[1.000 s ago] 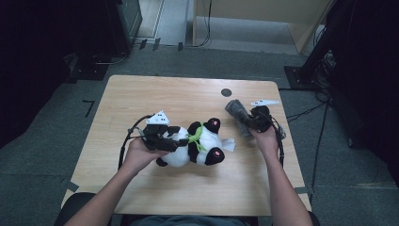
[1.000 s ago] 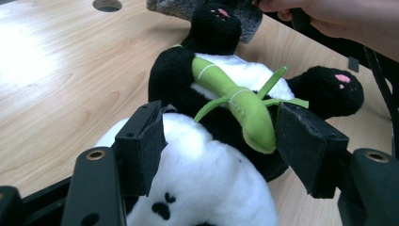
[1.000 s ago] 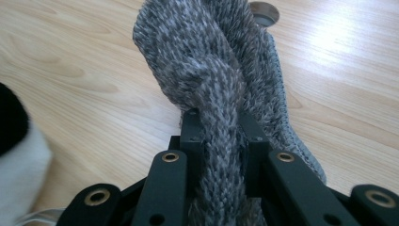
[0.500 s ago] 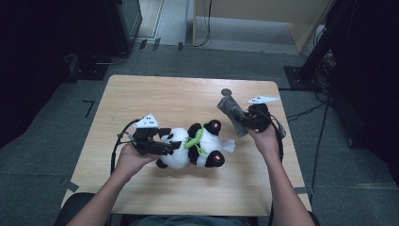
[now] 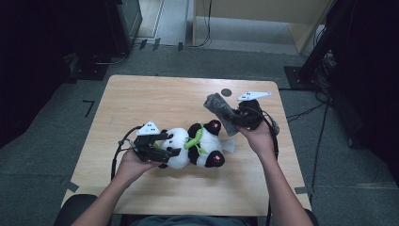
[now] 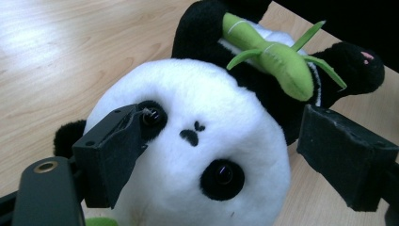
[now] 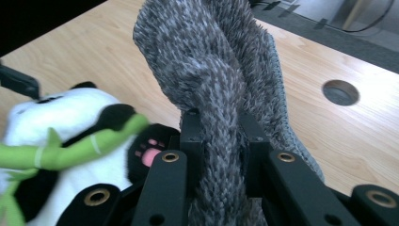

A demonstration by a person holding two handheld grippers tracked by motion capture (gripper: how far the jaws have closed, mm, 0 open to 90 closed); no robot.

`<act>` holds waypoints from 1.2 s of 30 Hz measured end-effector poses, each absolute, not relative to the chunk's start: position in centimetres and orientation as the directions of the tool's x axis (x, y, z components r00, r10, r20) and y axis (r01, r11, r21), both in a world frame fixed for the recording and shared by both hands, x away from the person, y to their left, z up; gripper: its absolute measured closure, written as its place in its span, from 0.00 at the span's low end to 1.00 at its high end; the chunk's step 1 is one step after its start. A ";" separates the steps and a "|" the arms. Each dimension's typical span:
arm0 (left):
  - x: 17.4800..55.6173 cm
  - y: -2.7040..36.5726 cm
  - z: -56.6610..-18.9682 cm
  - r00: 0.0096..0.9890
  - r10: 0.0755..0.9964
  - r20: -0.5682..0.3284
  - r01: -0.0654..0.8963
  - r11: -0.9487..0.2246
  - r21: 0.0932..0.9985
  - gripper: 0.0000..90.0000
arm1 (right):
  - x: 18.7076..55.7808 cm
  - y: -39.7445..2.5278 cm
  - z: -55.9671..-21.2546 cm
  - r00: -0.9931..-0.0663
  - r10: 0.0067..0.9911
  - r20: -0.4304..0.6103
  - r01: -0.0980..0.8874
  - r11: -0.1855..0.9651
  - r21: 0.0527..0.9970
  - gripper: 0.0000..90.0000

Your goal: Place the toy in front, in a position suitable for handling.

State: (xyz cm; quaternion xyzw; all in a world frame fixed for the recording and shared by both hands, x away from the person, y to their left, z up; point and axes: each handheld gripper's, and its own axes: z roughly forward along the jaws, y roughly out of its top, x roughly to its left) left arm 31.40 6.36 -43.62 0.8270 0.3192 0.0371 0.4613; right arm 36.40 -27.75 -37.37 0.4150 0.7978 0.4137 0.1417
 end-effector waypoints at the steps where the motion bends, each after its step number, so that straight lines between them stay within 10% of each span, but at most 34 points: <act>1: 31.3 6.5 -43.7 0.790 0.568 -0.230 0.494 -0.369 0.787 0.16 | 36.4 -27.2 -37.1 -0.626 0.770 0.123 0.545 0.320 0.775 0.86; 36: 30.4 6.5 -47.7 0.728 0.651 -0.216 0.526 -0.328 0.784 0.09 | 36.9 -15.0 -38.3 -0.793 0.583 0.177 0.513 0.482 0.711 0.86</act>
